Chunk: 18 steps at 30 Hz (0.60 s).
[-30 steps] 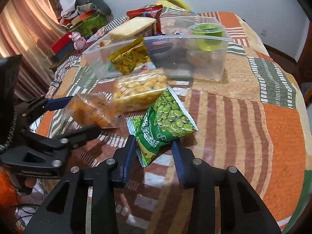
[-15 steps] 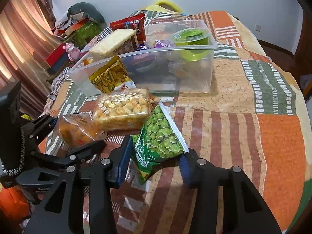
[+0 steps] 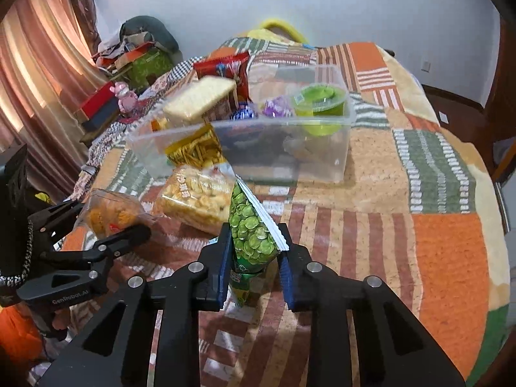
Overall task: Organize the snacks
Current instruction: 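Lower the pastry bag into the box with the left tool while the right tool drops the pea bag in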
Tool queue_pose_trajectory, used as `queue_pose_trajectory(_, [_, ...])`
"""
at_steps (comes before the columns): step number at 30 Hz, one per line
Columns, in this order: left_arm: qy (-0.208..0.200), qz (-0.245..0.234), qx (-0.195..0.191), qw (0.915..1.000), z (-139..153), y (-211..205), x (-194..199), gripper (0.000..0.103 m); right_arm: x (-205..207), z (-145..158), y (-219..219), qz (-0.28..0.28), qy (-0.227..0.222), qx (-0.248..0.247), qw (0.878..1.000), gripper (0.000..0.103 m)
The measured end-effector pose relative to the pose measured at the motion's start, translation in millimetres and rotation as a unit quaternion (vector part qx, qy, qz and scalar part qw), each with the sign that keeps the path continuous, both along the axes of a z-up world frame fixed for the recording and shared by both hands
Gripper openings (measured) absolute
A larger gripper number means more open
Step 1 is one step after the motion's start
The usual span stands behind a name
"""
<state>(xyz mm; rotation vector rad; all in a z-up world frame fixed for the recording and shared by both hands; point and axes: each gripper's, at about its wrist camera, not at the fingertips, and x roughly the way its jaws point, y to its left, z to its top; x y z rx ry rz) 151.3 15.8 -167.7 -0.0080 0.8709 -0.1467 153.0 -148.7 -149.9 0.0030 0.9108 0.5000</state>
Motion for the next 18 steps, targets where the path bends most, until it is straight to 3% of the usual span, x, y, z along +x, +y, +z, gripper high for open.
queue_pose_trajectory(11, [-0.057, 0.023, -0.016, 0.998, 47, 18, 12, 0.055, 19, 35, 0, -0.013, -0.053, 0.022, 0.998, 0.023])
queue_pose_trajectory(18, [-0.085, 0.046, -0.007, 0.9953, 68, 28, 41, 0.055, 43, 56, 9, -0.021, -0.081, 0.03, 0.996, 0.023])
